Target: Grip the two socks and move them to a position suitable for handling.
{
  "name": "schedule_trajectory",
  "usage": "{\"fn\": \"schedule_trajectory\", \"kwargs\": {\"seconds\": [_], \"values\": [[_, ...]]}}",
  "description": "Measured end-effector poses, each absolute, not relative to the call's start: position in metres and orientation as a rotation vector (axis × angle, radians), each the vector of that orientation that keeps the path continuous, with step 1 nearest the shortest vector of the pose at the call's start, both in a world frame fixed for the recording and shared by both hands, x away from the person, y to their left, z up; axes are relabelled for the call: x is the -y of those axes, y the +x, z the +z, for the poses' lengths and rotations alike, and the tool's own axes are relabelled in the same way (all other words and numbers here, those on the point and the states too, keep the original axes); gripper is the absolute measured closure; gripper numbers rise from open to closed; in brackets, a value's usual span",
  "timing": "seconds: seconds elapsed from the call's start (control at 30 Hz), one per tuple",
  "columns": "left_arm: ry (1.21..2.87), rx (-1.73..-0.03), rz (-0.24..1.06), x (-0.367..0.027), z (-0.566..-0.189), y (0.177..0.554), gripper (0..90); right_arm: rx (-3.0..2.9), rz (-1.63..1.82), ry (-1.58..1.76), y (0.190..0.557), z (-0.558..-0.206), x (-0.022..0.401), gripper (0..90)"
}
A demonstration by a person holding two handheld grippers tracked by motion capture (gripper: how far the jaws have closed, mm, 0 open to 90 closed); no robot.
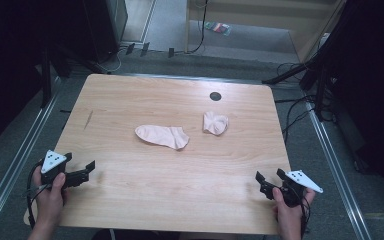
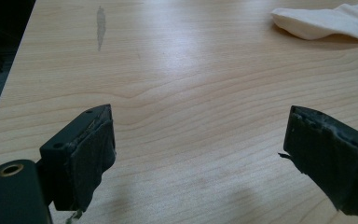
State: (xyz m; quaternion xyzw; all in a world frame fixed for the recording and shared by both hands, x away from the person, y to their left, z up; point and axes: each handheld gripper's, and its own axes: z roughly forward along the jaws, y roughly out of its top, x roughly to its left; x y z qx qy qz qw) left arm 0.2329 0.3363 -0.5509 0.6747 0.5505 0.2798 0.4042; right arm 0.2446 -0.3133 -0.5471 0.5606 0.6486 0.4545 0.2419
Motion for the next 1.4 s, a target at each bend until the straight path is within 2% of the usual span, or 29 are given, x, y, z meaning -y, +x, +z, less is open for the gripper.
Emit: {"fn": "schedule_trajectory", "kwargs": {"seconds": [0.53,1.4], "values": [[1.690,-1.390,0.698,-0.337,-0.551,0.233,9.4,-1.747,1.273,1.517,0.245,-0.539,0.307,12.8],[1.694,-1.396,0.697,-0.337,-0.551,0.233,9.4,-1.813,1.302,1.489,0.264,-0.506,0.269,13.0]]}}
